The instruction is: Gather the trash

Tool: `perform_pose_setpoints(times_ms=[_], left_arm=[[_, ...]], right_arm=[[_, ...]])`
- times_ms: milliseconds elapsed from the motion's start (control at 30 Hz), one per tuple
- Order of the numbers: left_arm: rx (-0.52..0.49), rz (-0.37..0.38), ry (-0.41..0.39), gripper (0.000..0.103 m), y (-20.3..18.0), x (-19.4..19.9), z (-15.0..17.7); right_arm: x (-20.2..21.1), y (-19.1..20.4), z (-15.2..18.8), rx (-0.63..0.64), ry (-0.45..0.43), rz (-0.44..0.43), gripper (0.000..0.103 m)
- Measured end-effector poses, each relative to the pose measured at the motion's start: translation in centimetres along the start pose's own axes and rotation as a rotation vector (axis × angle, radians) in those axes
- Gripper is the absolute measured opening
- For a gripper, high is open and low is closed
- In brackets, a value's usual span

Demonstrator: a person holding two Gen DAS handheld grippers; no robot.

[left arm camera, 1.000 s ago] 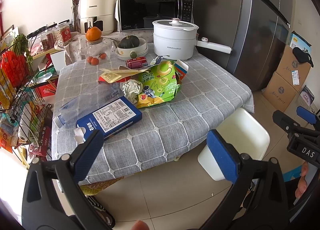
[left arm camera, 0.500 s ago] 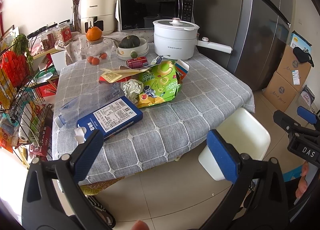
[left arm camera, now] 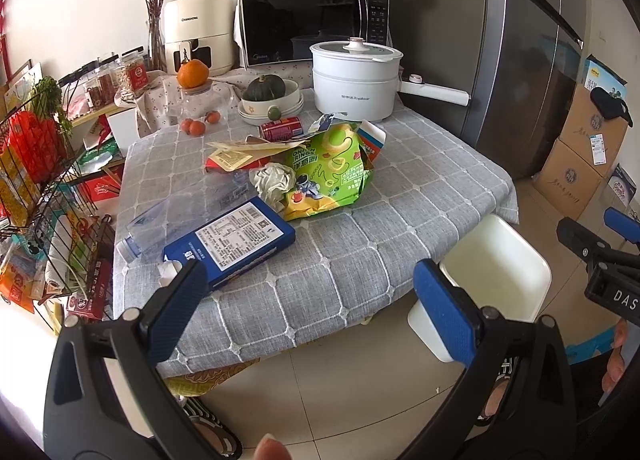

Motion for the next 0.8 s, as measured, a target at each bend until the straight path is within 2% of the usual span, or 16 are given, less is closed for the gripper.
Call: perform_pose_setpoints(times_ms=[167,300,400,467,600,700,800], left_arm=[[-0.029,0.003,0.023,0.102,1.0,-1.3,-0.3],[-0.008,0.091,0.071,0.102,3.0,-3.1,-0.7],[-0.036,0.114,0.142,0.102,4.7,-4.8,-1.2],[-0.073,0.110,0.221,0.102,5.7,-6.3,-1.3],[-0.120,0.144,0.319,0.102,7.2,-9.2,-0.7],[-0.219,0.237,0.369,0.102,6.9,-11.7,-0.2],[-0.412,0.241,0.427,0.102,6.2,-14.0,0.5]], right_arm=[[-0.2,0.4,-0.1,0.008,-0.024,0.005,0.103],[-1.3,1.3,-0.6,0.057,0.019,-0.025,0.103],[-1.7,2.4,-1.3,0.102,0.037,-0.054,0.103],[-1.9,3.1,-1.9,0.119,0.047,-0.077,0.103],[-3.1,4.6,-3.0,0.130,0.123,-0.139,0.103],[-4.6,5.8,-3.5,0.148,0.172,-0.163,0.103],[-6.0,6.1,-3.1,0.146,0.187,-0.179,0.103]])
Point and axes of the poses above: each gripper's, at about its wrist camera, not at the fingertips, and x roughly against the way its jaws point, y to its left, z to its underside, the point moved 4 cm from there along -x, roughly the way its jaws point, and after that the axes turned 12 degrees about -x, right-handed, at the moved point
